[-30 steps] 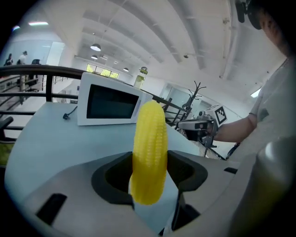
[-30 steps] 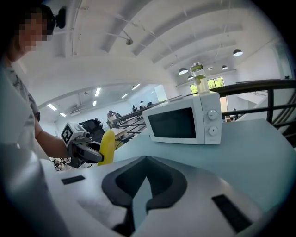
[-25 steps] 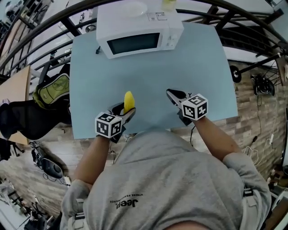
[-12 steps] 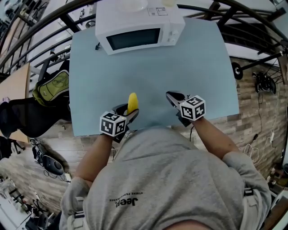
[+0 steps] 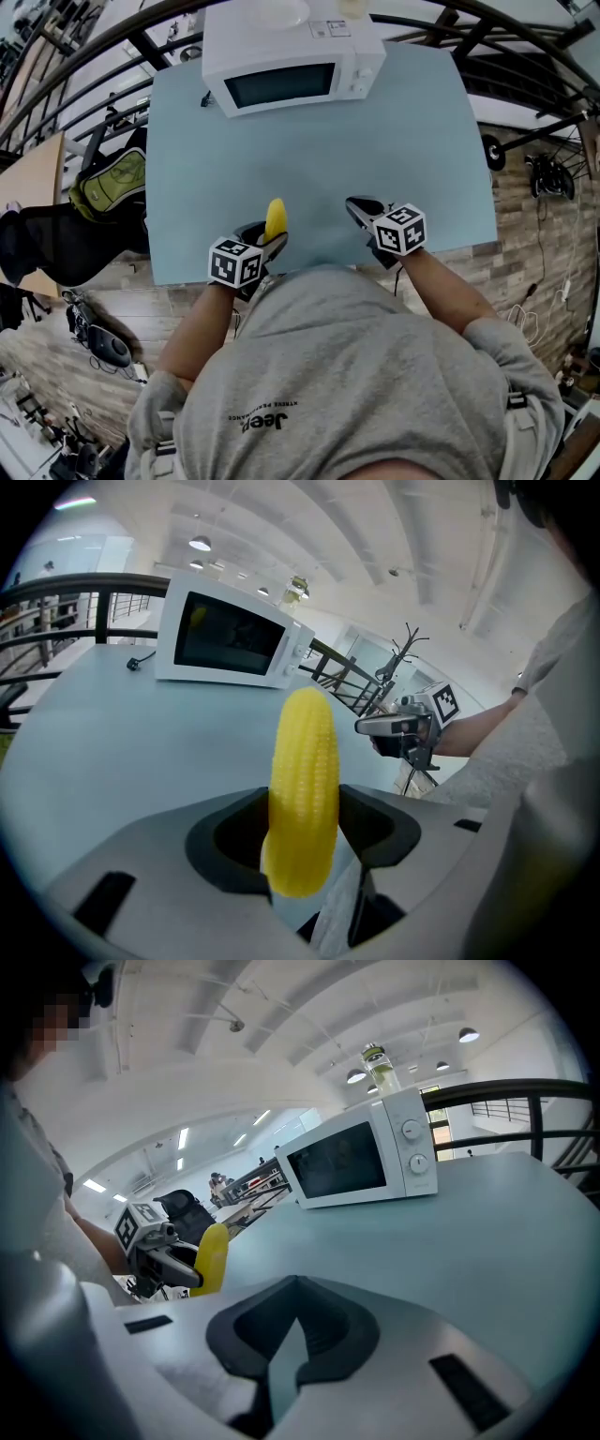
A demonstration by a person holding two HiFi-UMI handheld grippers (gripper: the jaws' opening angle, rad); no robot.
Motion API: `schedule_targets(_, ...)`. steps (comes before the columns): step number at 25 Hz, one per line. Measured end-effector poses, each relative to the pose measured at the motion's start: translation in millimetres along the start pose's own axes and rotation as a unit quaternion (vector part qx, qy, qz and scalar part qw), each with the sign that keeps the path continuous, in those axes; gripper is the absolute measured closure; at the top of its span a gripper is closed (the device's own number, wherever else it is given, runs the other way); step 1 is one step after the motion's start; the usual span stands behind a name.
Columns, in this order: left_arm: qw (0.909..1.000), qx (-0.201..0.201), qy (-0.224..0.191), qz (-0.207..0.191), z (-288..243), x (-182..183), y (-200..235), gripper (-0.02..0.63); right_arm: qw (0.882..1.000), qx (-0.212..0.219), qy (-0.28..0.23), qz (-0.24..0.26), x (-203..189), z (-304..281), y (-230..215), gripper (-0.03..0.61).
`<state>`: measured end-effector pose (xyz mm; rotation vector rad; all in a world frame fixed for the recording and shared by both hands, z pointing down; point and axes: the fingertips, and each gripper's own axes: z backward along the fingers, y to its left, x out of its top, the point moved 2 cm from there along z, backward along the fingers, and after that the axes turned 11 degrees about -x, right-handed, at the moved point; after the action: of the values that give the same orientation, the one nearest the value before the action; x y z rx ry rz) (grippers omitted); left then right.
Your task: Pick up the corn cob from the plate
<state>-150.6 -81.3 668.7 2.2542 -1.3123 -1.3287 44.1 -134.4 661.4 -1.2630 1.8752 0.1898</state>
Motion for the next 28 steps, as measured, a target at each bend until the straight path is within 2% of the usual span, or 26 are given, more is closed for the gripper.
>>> schedule_targets(10,1.0000,0.004,-0.007,-0.003,3.0,5.1,2.9,0.368,1.000,-0.007,0.003,0.031,3.4,-2.2,1.8,0.565)
schedule_targets(28,0.9999,0.010,-0.010,-0.003,6.2,7.9,8.7,0.373,0.999,0.003,0.005,0.038,7.3,-4.9,4.2,0.565)
